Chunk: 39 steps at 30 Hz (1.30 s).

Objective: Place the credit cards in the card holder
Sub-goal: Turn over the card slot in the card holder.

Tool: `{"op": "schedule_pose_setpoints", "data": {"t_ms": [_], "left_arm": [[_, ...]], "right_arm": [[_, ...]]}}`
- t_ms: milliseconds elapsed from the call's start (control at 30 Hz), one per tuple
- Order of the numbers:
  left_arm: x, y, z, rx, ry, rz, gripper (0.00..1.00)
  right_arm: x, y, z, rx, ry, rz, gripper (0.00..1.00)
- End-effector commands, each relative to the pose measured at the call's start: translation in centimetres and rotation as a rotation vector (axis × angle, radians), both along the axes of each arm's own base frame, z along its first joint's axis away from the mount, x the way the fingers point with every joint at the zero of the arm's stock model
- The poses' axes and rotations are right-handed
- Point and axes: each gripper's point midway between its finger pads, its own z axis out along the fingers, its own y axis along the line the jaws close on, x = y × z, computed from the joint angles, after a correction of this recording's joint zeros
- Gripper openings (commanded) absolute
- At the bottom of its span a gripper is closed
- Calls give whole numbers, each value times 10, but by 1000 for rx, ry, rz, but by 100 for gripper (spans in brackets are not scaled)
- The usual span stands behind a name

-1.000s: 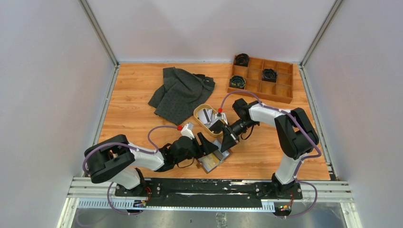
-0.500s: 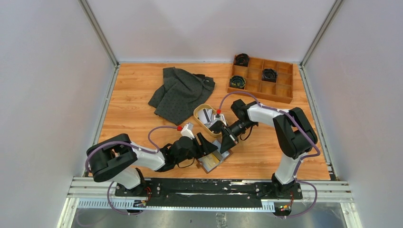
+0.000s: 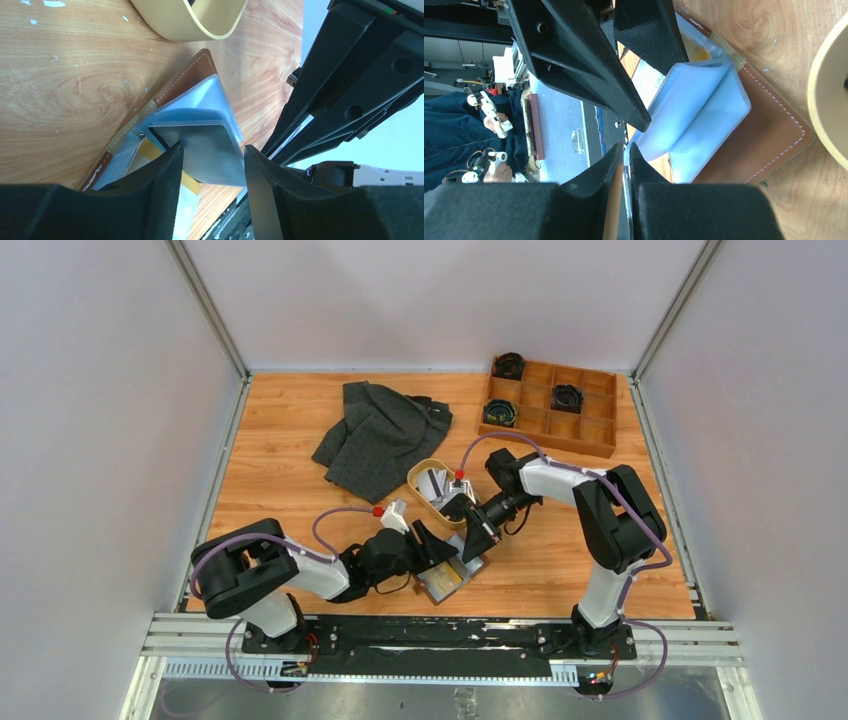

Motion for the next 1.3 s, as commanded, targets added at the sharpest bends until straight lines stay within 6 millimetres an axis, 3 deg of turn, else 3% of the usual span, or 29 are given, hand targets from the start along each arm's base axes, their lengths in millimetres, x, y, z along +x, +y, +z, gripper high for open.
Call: {"op": "schedule_pose_setpoints", "data": {"t_ms": [0,300,567,733,1000,1267], "left_arm": [[-2,5,-10,0,0,15,49],[-6,11,-15,-2,7,13,46],[-7,14,-18,5,8,11,46],[-8,12,-18,1,5,0,46],[-10,16,-18,7,-5,-5,46],[-11,16,-18,9,-10,-9,46]], "right_arm": [[-4,2,-1,-14,3,26,14],[0,-2,-6,-51,-33,32,22],[-2,-6,0,-38,-142,92,39],[-13,-15,-7,-76,-309,231,46],[-4,-28,-16,-72,-592,312,55],[-5,-20,-22,37,-938,402,60]]}}
